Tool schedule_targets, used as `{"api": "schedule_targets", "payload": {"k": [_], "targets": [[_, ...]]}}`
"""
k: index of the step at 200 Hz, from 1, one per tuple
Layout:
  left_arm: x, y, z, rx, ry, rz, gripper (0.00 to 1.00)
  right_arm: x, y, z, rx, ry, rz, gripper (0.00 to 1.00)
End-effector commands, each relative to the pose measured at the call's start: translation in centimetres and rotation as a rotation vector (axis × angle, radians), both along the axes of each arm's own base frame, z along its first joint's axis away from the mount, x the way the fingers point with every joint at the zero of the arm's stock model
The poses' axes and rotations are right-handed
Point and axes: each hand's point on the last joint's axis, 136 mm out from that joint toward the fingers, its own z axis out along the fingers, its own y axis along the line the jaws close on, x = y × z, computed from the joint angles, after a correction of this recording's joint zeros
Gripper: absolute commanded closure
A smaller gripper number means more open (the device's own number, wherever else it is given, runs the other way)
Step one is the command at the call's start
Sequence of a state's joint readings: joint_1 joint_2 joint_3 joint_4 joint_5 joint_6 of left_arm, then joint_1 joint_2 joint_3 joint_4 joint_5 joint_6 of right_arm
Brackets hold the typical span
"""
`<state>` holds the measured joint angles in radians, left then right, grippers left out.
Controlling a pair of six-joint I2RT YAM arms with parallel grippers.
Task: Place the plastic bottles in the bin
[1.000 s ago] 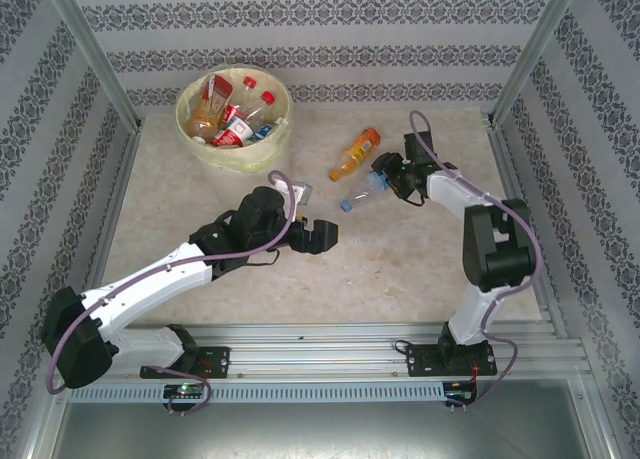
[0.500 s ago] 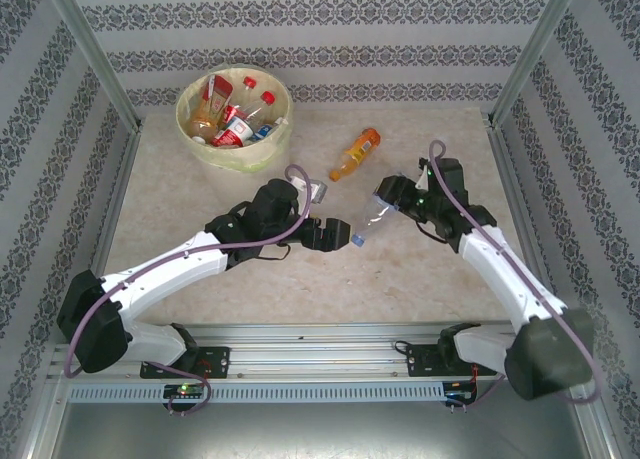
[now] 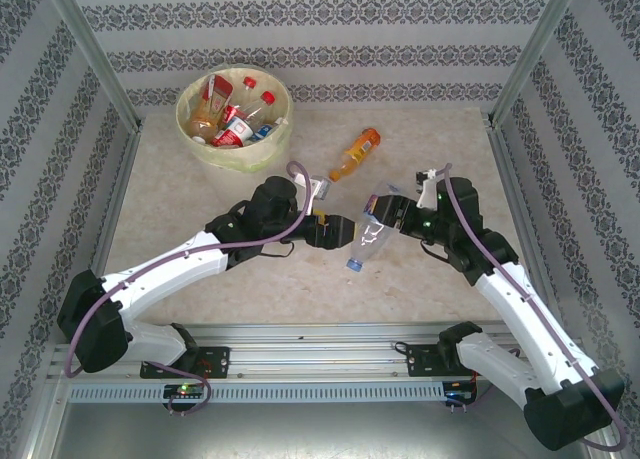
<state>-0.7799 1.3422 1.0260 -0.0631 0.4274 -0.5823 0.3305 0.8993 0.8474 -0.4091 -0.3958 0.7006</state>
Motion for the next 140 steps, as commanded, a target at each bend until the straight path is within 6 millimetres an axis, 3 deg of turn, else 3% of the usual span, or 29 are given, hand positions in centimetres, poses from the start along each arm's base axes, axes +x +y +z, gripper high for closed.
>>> {"api": "schedule_targets", "payload": {"k": [1,53,140], "targets": [[-0.7,-1.5,1.7,-0.098,-0.015,-0.053,0.0,-1.1,1.1,1.3,0.049,-0.017,0.071,0.33],[-1.3,-2.8,3.0,-0.205,-0.008,-0.12,0.0,-1.8,2.1,3.7,0.115,-0.058,0.129,0.32],[-2.7,-4.6,3.4,-0.281,0.059,-0.211,0.03,-1.8,2.9,6.4,0.202,-0.103,0.154,0.31]]}}
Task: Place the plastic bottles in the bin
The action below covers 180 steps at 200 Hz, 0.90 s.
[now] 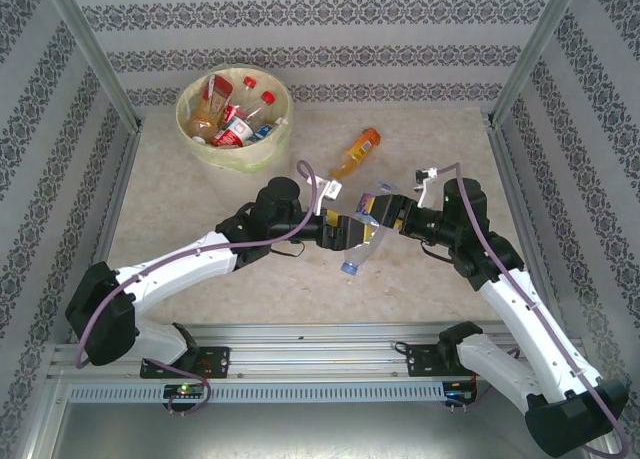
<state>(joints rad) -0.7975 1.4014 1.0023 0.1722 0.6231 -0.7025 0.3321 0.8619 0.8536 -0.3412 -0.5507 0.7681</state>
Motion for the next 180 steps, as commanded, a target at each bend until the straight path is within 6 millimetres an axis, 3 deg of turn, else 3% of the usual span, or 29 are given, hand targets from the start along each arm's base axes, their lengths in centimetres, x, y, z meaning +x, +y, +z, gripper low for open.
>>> {"api": "schedule_targets", "payload": {"k": [1,40,77,122,149,180], "targets": [[-0.8,-1.2,1.4,-0.091,0.01,-0.052,0.03,-0.1,0.9,3.2,0.061,-0.068,0.039,0.31],[-0.8,-1.8,2.0,-0.15,0.032,-0.063,0.13,-0.2,1.3,3.5,0.072,-0.074,0.046,0.3],[-0.9,-1.3,2.6,-0.155,0.024,-0.053,0.33,-0.4,1.3,2.8,0.062,-0.063,0.043,0.29],[-1.3,-0.8,3.0,-0.15,0.005,-0.045,0.39,-0.4,1.0,2.5,0.054,-0.059,0.019,0.23],[-1.2,-0.4,3.0,-0.134,-0.007,-0.03,0.41,-0.6,0.8,2.9,0.046,-0.065,0.01,0.07],[-1.1,0.2,2.7,-0.109,-0.011,-0.017,0.41,-1.3,0.6,4.1,0.062,-0.105,0.016,0.02]]}}
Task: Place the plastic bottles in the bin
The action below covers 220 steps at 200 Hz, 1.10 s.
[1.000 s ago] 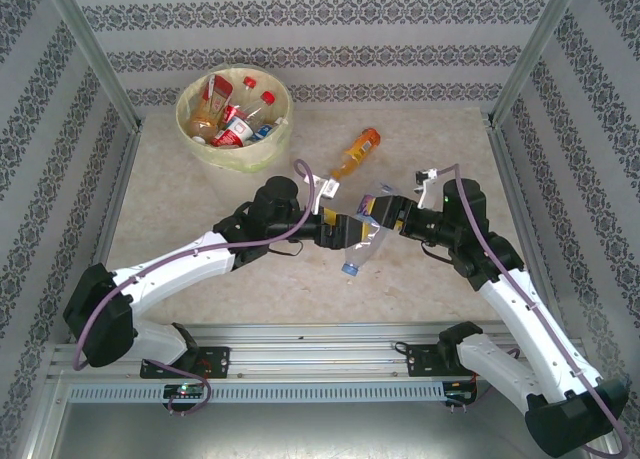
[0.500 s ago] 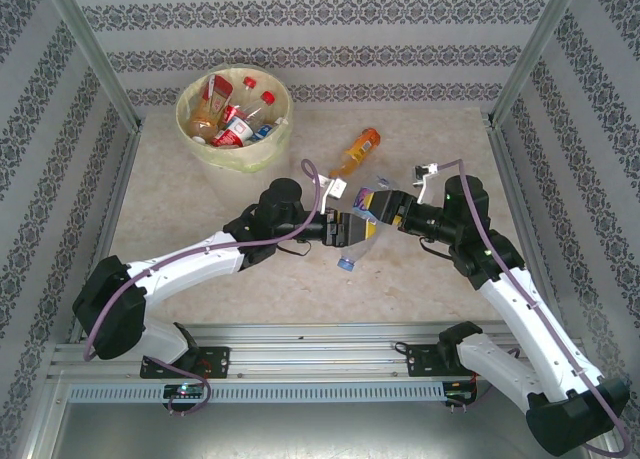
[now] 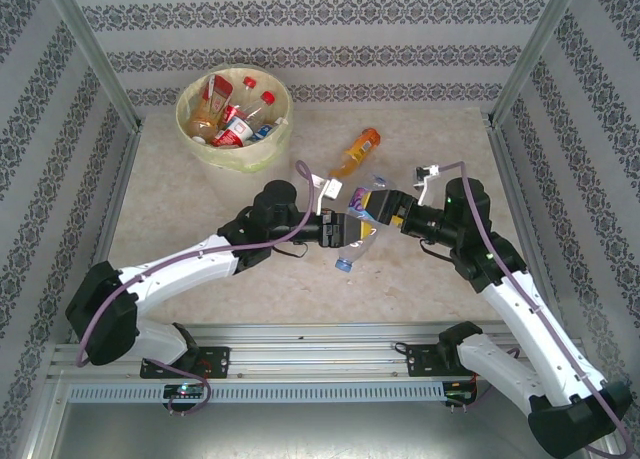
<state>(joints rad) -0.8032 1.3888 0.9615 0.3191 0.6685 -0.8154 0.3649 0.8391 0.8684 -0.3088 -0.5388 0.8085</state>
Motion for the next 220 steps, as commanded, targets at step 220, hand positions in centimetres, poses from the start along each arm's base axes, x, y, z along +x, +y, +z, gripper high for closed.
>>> {"api": "schedule_targets", "payload": {"k": [220], "targets": [[12.6,21.3,10.5,0.671,-0.224,0.614,0.44,-5.7,-2.0,11.6,-0.039,-0.316,0.049,0.02]]}}
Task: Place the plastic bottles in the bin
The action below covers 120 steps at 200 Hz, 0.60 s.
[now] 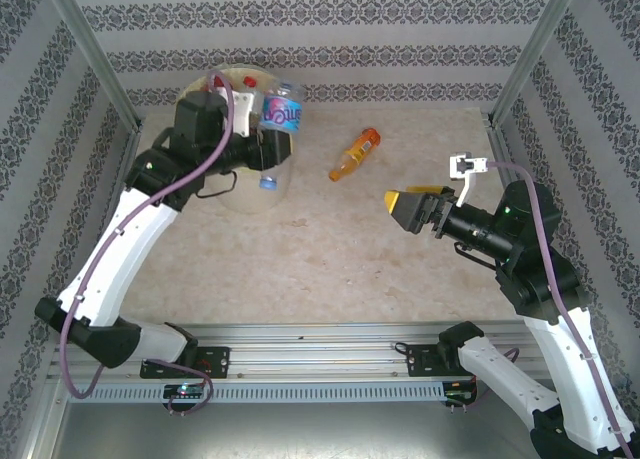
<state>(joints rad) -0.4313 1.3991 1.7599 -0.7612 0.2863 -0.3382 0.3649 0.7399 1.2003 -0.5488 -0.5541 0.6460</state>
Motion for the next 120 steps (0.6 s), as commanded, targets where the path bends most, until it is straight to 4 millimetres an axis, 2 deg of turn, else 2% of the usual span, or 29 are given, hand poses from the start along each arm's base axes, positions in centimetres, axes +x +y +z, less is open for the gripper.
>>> {"api": "schedule_targets", "payload": {"k": [1,43,63,100,120], "targets": [[1.2,3.5,-1.3,0.155,0.043,0.08,0.44,-0.1,-0.1,-0.2,-0.014,-0.013,-0.004,0.02],[5.3,7.5,-0.2,0.237,0.012,0.212,0.44,0.6,0.3,-1.7,-0.005,0.03,-0.005,0.02],[7.3,9.4,-0.4,0.3,0.014,0.272,0.45,0.8,0.4,-2.1,-0.006,0.051,-0.009,0.02],[10.4,10.7,-0.3,0.364,-0.006,0.313,0.45,0.8,0.5,-3.1,-0.016,0.072,-0.013,0.03],[11.8,11.5,-1.4,0.421,0.022,0.326,0.45,0.8,0.6,-3.3,-0.019,0.077,-0.012,0.03]]}}
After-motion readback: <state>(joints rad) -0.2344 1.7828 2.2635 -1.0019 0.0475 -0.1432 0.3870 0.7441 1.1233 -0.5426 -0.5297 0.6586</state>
